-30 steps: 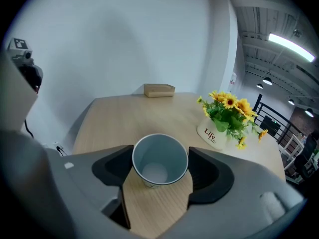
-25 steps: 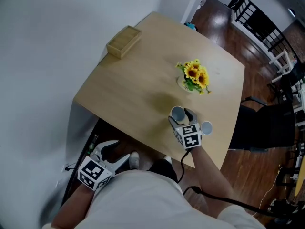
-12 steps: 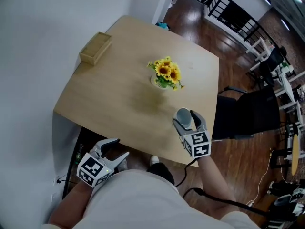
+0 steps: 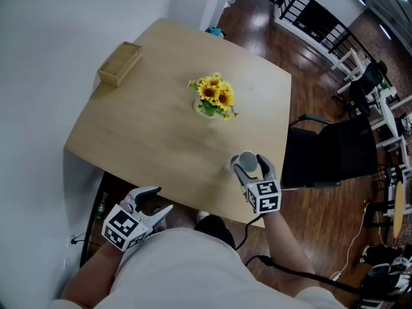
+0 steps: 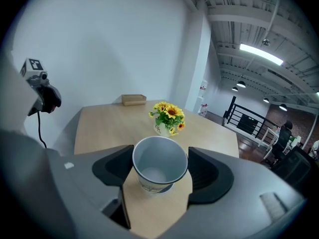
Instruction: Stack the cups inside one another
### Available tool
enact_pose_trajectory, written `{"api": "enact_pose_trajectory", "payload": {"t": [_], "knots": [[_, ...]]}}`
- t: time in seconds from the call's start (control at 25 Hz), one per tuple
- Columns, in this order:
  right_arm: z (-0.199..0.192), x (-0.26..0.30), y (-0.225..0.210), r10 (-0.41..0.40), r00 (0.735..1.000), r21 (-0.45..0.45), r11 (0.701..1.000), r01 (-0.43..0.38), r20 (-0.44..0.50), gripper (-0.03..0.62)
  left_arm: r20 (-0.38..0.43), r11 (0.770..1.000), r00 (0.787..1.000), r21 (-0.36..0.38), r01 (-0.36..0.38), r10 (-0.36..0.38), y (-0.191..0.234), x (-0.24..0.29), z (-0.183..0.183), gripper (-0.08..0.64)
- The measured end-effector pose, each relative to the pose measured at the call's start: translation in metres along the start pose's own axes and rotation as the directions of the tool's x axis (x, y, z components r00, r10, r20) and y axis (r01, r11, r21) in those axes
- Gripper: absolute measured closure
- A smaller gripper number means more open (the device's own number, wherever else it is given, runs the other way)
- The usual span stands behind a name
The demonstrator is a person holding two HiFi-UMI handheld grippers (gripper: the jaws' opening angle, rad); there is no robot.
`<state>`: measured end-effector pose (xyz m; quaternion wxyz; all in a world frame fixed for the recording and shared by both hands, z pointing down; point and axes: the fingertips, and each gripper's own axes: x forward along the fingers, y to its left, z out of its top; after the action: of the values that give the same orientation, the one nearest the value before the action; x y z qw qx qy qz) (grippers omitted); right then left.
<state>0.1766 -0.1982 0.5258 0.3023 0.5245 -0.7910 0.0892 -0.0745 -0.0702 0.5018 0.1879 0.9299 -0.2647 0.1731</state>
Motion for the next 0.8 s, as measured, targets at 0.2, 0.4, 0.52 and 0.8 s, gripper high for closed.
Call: {"api": "enact_pose_trajectory", "payload": {"t": [0.2, 0.4, 0.52, 0.8], "knots": [[-0.004, 0.012, -0.007, 0.048, 0.998, -0.014, 0.999, -0.048, 0.034, 0.242, -0.029, 0.998, 0.998, -0.020, -0.055, 0.055, -0.009, 0.016, 0.000, 0.327], [-0.028, 0.022, -0.001, 0.171, 0.985, -0.038, 0.985, -0.170, 0.008, 0.236, -0.026, 0.995, 0.995, -0.033, -0.096, 0.095, -0.037, 0.040, 0.022, 0.327], [-0.032, 0.014, 0.002, 0.231, 0.973, -0.062, 0.971, -0.229, 0.023, 0.233, -0.044, 0.993, 0.992, -0.027, -0.117, 0.116, -0.055, 0.055, 0.029, 0.327], [-0.042, -0.013, -0.013, 0.351, 0.933, -0.084, 0.935, -0.344, 0.085, 0.227, -0.079, 0.973, 0.974, -0.077, -0.220, 0.214, -0.092, 0.084, 0.023, 0.327]]}}
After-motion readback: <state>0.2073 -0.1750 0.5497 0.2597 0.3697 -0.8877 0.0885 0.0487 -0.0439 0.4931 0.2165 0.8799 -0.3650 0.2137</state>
